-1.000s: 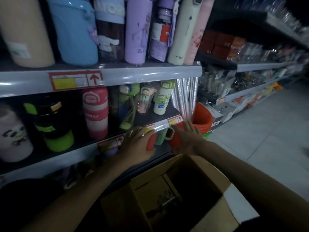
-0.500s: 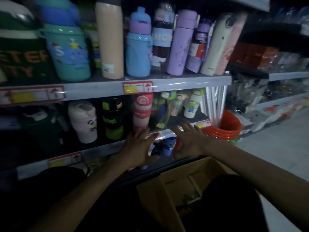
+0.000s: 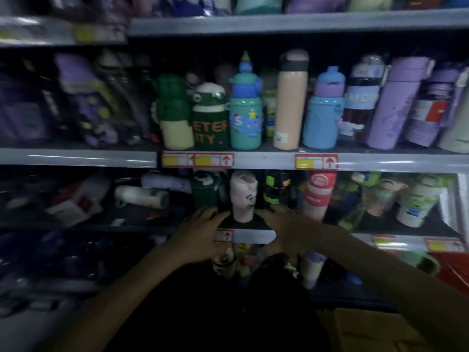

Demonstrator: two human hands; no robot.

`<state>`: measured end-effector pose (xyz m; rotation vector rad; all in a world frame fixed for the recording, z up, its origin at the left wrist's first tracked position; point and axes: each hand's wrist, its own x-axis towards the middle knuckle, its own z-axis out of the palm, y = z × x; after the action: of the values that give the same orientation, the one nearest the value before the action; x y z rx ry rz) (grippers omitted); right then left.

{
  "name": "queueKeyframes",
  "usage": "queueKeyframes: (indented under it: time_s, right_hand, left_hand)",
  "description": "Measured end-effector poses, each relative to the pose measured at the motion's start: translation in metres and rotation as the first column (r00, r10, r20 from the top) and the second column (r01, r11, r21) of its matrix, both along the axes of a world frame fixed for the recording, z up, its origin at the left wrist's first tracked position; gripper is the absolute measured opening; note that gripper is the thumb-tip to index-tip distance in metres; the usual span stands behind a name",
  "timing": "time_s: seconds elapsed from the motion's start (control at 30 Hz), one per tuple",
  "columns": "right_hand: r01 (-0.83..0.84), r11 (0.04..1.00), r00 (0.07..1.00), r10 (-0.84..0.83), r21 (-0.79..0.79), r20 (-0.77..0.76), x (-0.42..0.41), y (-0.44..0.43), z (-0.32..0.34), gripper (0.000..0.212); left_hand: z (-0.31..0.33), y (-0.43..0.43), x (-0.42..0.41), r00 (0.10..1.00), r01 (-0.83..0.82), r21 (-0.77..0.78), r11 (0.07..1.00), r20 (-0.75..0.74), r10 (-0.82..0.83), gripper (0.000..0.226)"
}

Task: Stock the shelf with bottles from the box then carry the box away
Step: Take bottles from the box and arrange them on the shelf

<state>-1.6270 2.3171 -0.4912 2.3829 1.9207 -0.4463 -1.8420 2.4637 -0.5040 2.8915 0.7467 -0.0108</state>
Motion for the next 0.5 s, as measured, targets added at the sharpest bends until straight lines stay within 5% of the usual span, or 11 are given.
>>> queueKeyframes:
  time_s: [0.13, 0.33, 0.5]
  right_hand:
    - [-0.167, 0.985, 0.986, 0.166, -0.042, -0.030, -0.037, 0.026, 0.015, 0.109]
    - [-0.269, 0.963, 0.963, 0.269, 0.015, -0.006, -0.077, 0.062, 0.020, 0.110]
    - [-0.269, 0.960, 0.945, 0.278, 0.075, -0.173, -0.092, 0.084, 0.020, 0.103]
  left_hand:
    - [0.014, 0.007, -0.057, 0.988, -0.149, 0.006, 0.989, 0.033, 0.149, 0.101]
    - [0.017, 0.017, -0.105, 0.950, -0.297, 0.020, 0.955, 0.105, 0.293, 0.089]
    - [0.007, 0.027, -0.124, 0.892, -0.405, 0.046, 0.913, 0.238, 0.384, 0.077]
